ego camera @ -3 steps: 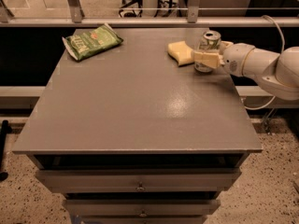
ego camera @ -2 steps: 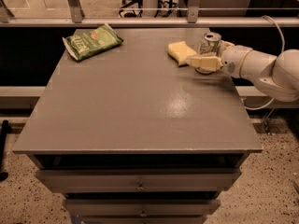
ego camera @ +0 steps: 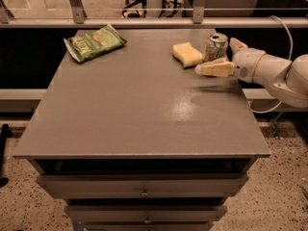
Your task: Move 7up can near sponge
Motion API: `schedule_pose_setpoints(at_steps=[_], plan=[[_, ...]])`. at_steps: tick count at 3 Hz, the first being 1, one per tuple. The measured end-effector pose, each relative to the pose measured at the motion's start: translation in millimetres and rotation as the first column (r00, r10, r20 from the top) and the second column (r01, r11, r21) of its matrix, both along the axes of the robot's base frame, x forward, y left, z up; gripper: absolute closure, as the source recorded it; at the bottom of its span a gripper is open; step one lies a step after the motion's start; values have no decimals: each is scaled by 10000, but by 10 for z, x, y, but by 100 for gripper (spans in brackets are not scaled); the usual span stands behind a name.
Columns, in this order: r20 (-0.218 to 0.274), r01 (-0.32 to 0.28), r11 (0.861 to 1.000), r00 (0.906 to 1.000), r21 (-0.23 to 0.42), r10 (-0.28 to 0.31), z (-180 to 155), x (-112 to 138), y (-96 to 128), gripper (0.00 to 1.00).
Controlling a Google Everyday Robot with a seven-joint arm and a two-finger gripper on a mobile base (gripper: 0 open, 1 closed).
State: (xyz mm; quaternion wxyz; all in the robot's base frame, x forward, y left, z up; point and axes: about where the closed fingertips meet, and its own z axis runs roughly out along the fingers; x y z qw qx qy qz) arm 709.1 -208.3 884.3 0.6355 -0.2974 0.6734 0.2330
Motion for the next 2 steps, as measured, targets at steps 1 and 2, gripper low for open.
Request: schedule_pose_setpoints(at_steps=[1, 2], plan=[[468, -744, 9939, 9958, -820, 784, 405, -534, -264, 0], [603, -907, 9848, 9931, -1480, 1006, 707, -1029, -482, 0]])
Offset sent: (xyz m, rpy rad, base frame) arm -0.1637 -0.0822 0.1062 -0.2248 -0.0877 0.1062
